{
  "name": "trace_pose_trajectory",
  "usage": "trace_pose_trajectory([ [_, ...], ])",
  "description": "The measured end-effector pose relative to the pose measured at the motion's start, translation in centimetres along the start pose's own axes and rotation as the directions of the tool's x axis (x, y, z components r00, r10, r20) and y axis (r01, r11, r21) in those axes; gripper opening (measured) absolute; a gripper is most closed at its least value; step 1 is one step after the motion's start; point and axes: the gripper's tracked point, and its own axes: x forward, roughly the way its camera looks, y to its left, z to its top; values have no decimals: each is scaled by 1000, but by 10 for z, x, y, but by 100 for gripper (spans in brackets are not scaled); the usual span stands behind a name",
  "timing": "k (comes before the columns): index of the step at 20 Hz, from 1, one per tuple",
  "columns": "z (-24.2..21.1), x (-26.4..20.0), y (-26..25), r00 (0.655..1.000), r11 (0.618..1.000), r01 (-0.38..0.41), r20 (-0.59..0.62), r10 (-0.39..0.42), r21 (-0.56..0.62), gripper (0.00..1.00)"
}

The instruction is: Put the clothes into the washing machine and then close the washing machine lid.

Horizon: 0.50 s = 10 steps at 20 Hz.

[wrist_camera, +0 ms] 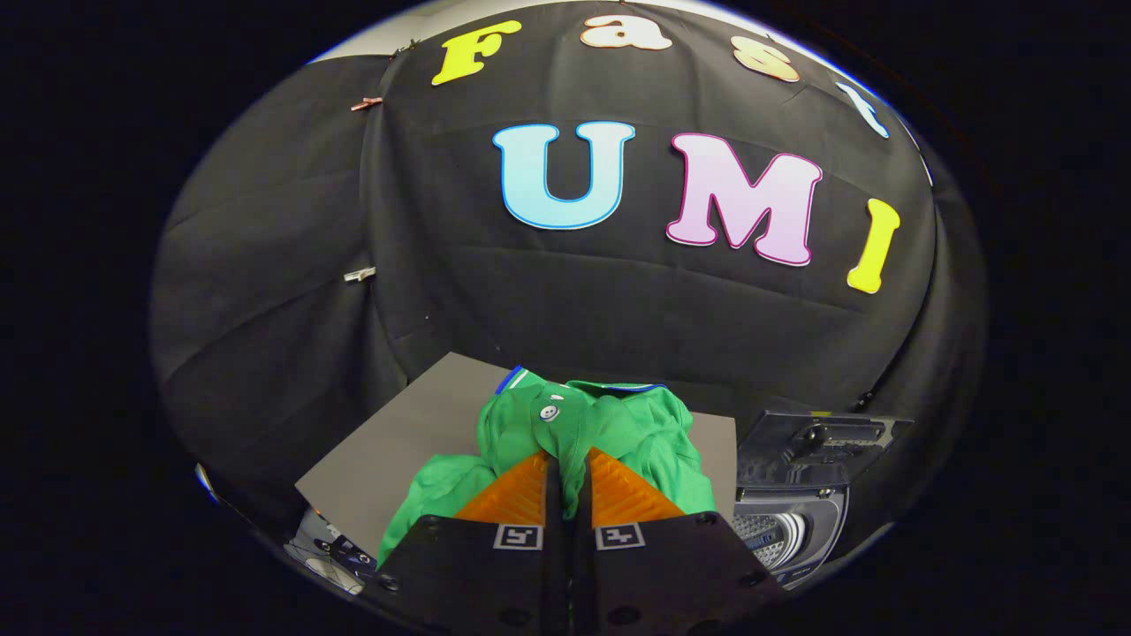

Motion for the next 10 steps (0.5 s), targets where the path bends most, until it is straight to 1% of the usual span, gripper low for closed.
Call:
trace_pose_trajectory([
  [3, 2, -22, -29, 998, 997, -59, 25, 60, -49, 7],
  [5, 6, -38, -57, 995, 994, -88, 51, 91, -58, 7],
  [8, 12, -57, -116, 993, 996, -86, 83, 87, -21, 7],
  [10, 6, -63, -156, 994, 997, -79, 75, 79, 9, 7],
])
